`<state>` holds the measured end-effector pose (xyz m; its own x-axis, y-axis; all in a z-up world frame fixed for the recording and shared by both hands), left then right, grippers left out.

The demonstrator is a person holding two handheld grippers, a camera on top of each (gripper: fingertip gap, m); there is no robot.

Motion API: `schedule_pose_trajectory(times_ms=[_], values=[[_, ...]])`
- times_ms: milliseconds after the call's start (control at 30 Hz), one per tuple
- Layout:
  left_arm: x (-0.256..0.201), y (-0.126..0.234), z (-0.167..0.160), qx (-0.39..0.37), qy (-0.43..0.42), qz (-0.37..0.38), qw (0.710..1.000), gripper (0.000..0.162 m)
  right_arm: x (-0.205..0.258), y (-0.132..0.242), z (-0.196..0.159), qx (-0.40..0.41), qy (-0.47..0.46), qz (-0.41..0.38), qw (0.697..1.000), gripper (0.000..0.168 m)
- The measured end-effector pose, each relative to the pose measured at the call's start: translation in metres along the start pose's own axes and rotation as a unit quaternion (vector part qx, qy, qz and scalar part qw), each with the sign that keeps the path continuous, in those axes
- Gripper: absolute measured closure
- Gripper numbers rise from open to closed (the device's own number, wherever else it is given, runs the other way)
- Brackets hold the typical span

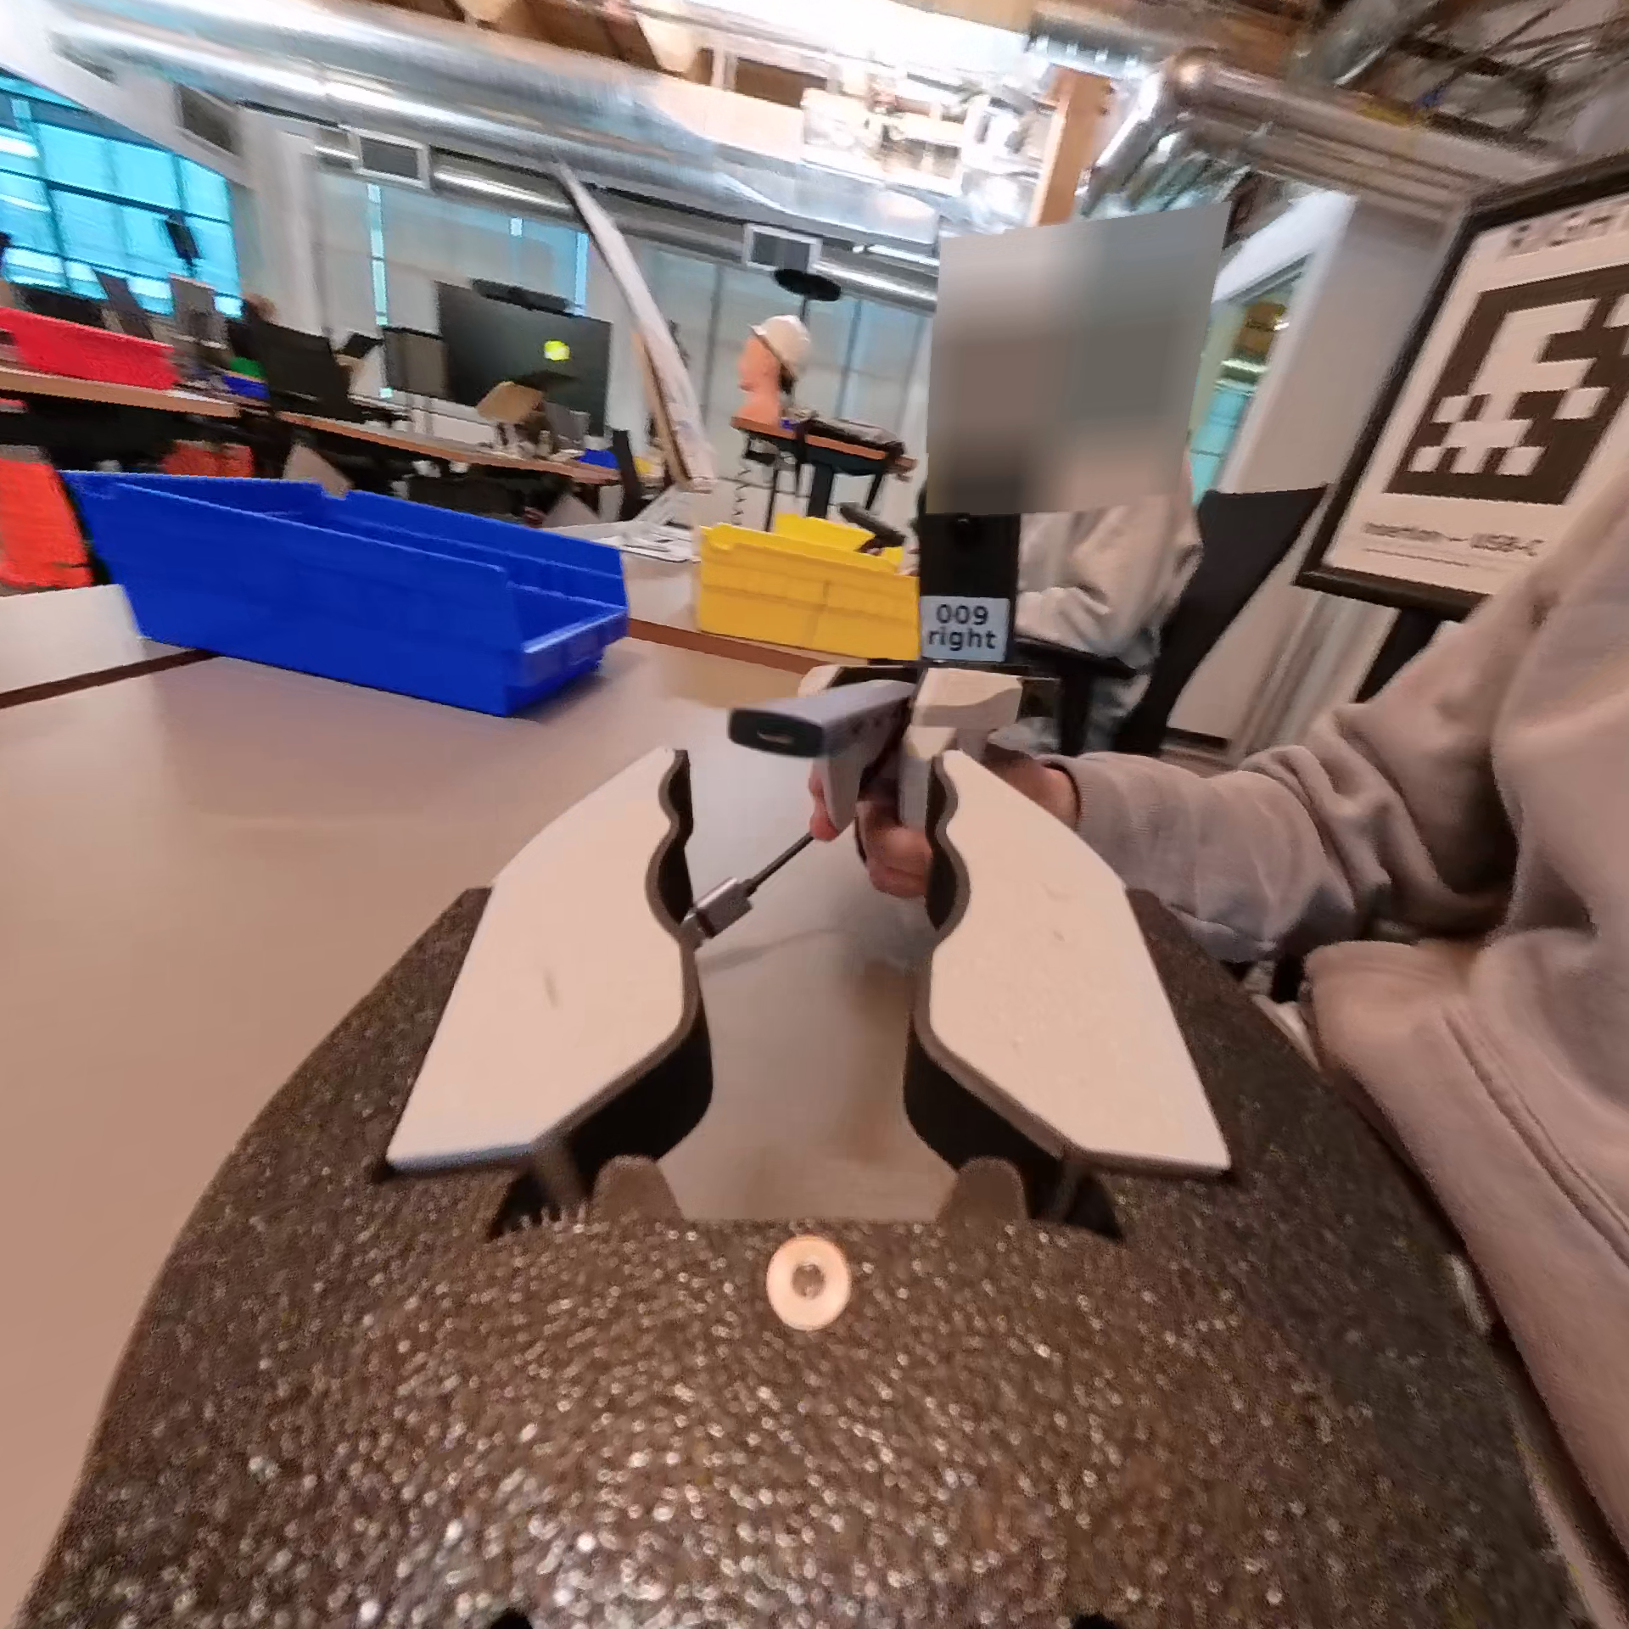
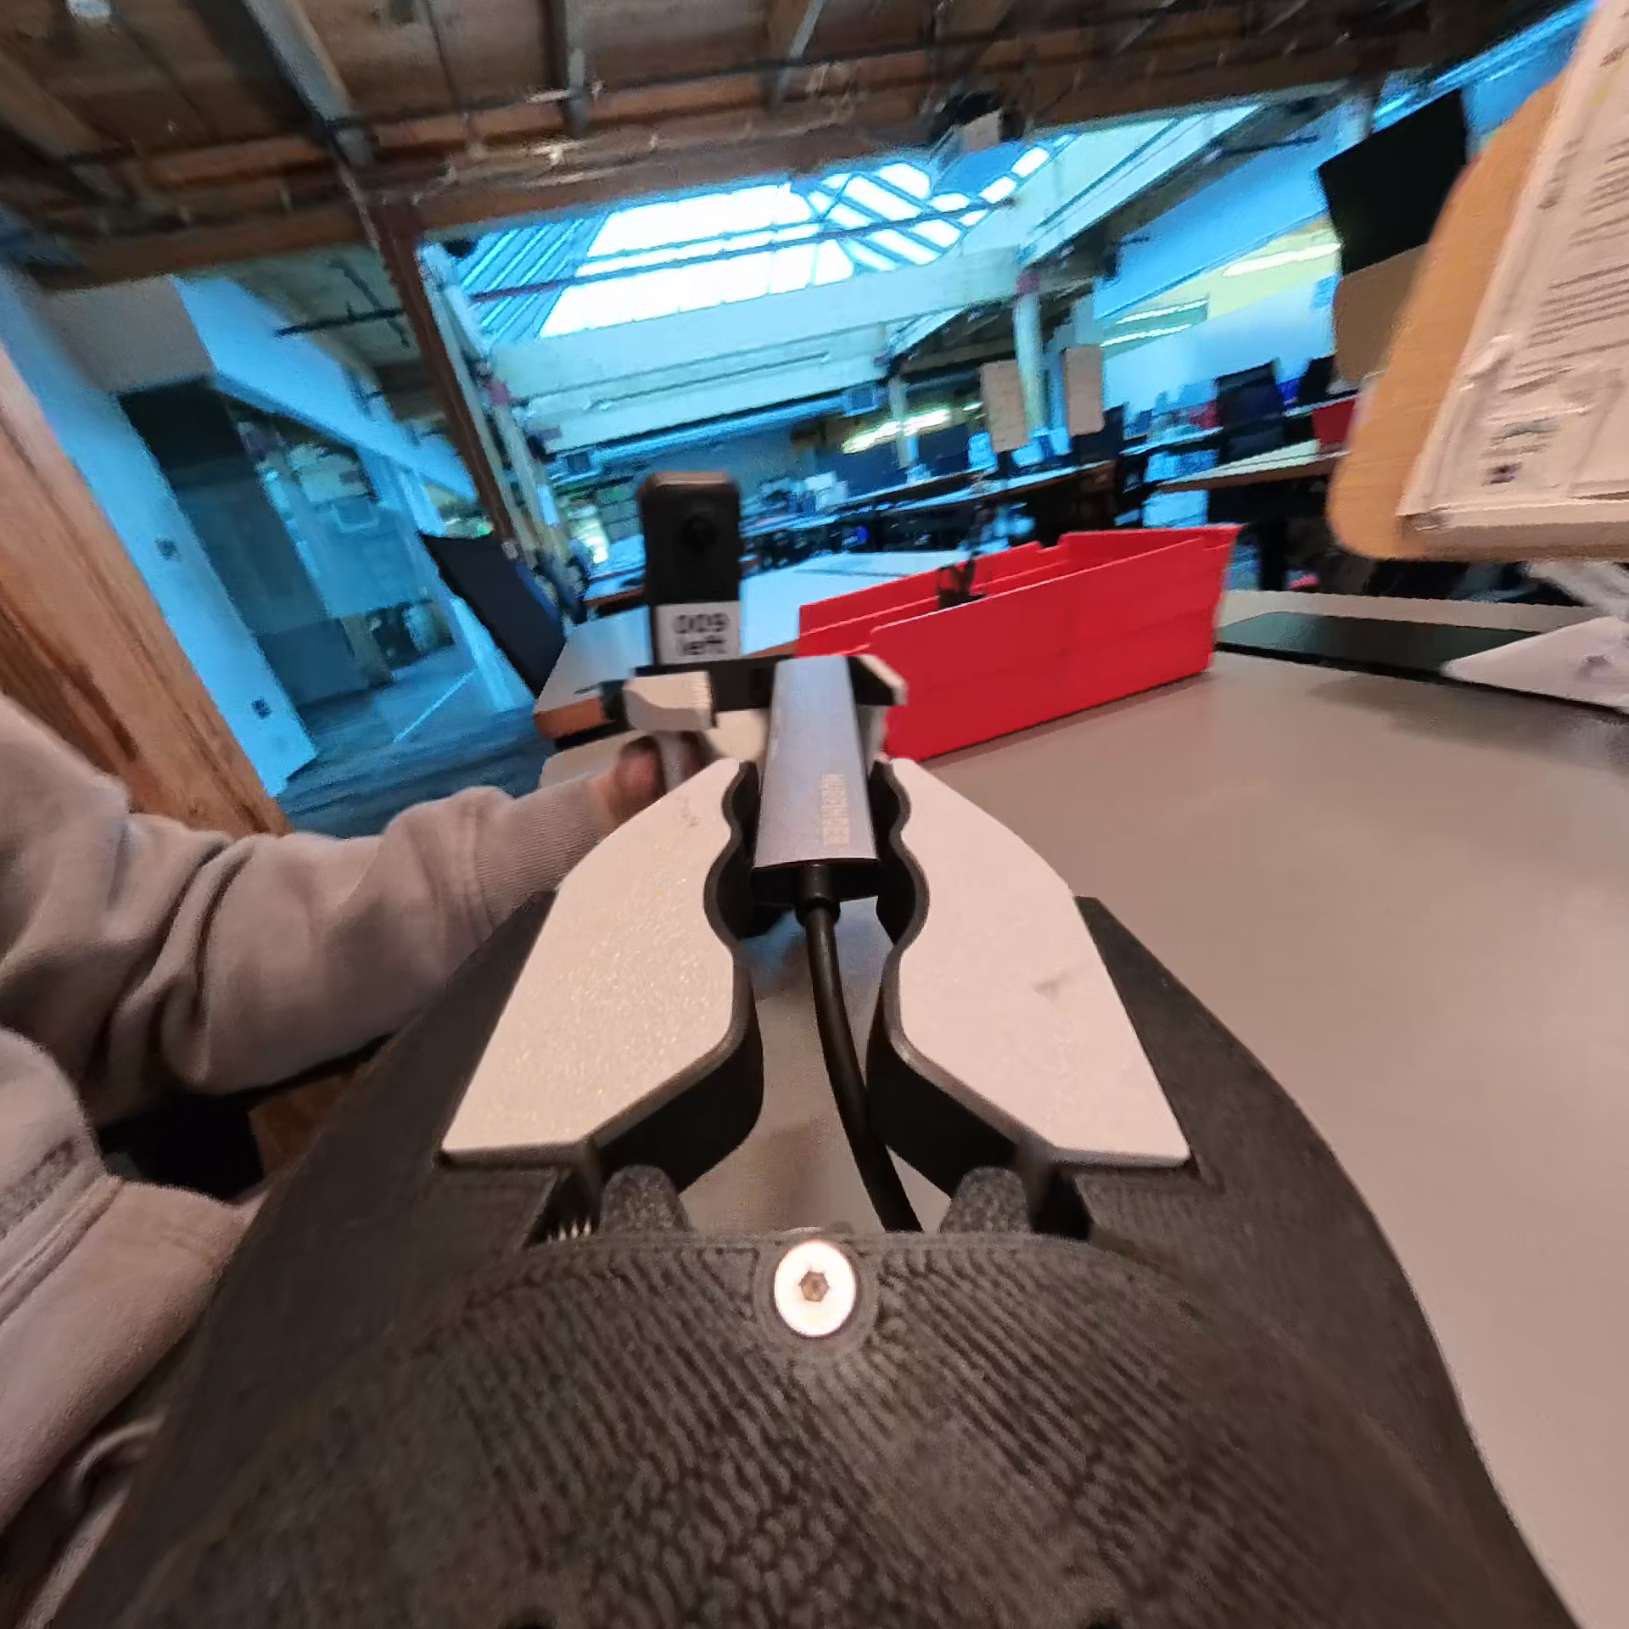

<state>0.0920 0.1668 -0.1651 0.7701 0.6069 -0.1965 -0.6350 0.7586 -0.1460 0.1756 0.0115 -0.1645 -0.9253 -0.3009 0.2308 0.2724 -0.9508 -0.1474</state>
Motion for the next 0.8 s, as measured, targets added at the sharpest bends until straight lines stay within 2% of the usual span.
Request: schedule_pose_trajectory(times_ms=[133,267,367,433,500,567,600,667,800], values=[[-0.001,0.009,0.017,0.027,-0.032,0.067,0.997,0.11,-0.021,0.014,0.004,-0.028,0.004,-0.087,0.996,0.143],[-0.01,0.017,0.041,0.044,-0.049,0.119,0.991,0.112,-0.032,0.024,0.002,-0.023,0.076,-0.193,0.978,0.143],[-0.011,0.046,0.066,0.061,-0.052,0.228,0.97,0.119,-0.039,0.035,0.007,-0.026,0.129,-0.265,0.955,0.143],[-0.005,0.084,0.079,0.103,-0.045,0.35,0.93,0.125,-0.044,0.043,0.009,-0.024,0.151,-0.292,0.944,0.143],[0.009,0.134,0.088,0.168,-0.038,0.474,0.863,0.128,-0.05,0.049,0.009,-0.025,0.16,-0.312,0.936,0.143],[0.029,0.183,0.095,0.235,0.003,0.561,0.794,0.128,-0.053,0.053,0.011,-0.04,0.147,-0.312,0.938,0.143],[0.04,0.204,0.098,0.255,0.035,0.583,0.771,0.128,-0.054,0.053,0.011,-0.042,0.144,-0.316,0.937,0.143],[0.065,0.233,0.104,0.259,0.104,0.598,0.752,0.128,-0.055,0.052,0.01,-0.035,0.147,-0.315,0.937,0.143],[0.112,0.251,0.093,0.242,0.259,0.546,0.759,0.127,-0.054,0.048,0.009,-0.024,0.151,-0.301,0.941,0.143]])
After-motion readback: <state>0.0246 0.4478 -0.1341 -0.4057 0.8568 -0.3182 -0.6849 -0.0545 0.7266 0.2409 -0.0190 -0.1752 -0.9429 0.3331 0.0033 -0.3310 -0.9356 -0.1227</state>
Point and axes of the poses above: each gripper's, where its closed fingertips meet, y back along the fingers, z out of its top, x = y × z across the jaws, the point moved 7 cm from there along y, back along the fingers, and after that the axes turned 2 degrees about -z, right-handed, at the moved point
